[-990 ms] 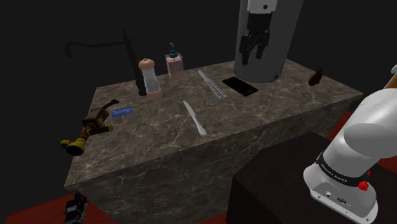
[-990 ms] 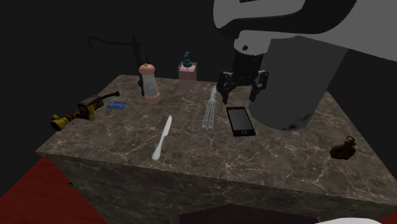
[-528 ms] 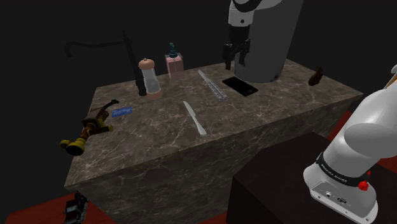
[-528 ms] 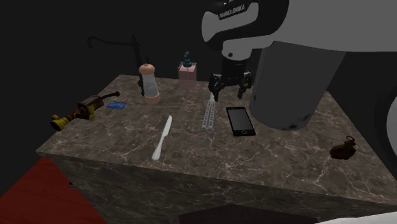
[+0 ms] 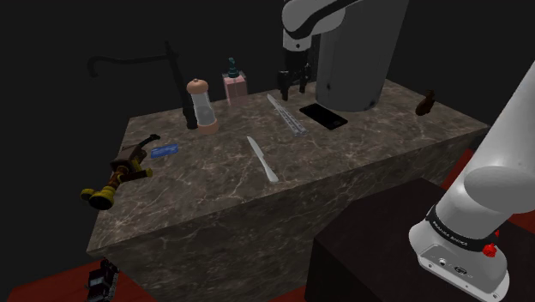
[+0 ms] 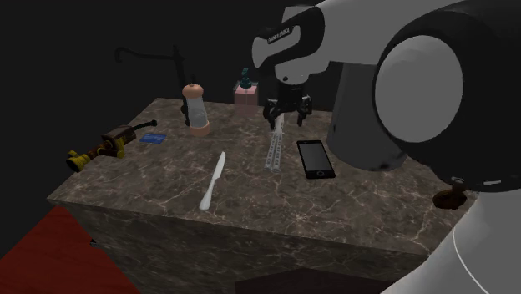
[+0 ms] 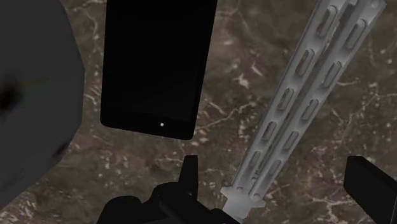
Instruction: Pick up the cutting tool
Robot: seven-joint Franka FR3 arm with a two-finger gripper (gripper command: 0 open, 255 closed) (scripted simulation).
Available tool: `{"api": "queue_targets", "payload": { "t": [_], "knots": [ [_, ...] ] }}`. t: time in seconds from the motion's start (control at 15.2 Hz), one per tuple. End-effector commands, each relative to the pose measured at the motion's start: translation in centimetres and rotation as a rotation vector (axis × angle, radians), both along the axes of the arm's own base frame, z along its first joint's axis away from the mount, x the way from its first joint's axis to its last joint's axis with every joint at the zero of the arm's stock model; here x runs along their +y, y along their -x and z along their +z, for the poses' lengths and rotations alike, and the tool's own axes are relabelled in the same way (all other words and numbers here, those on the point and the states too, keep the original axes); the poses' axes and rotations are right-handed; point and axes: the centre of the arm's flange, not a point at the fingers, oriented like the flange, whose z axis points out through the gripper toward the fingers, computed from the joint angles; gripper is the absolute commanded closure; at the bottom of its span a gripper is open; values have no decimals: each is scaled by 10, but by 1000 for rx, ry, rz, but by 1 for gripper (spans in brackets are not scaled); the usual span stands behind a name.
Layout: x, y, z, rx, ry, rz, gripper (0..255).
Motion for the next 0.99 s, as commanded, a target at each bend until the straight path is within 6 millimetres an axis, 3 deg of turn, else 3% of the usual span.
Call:
{"api": "queue_targets", "payload": {
  "t": [0.0,0.26,0.73,0.86,0.92],
  "knots": [
    [3,-23,-14,-5,3,3,0],
    [7,-61,-34,-12,9,9,0],
    [7,-61,-74,-12,9,9,0],
    [7,-61,-74,-12,9,9,0],
    [7,-61,-74,-12,9,9,255]
  ]
}}
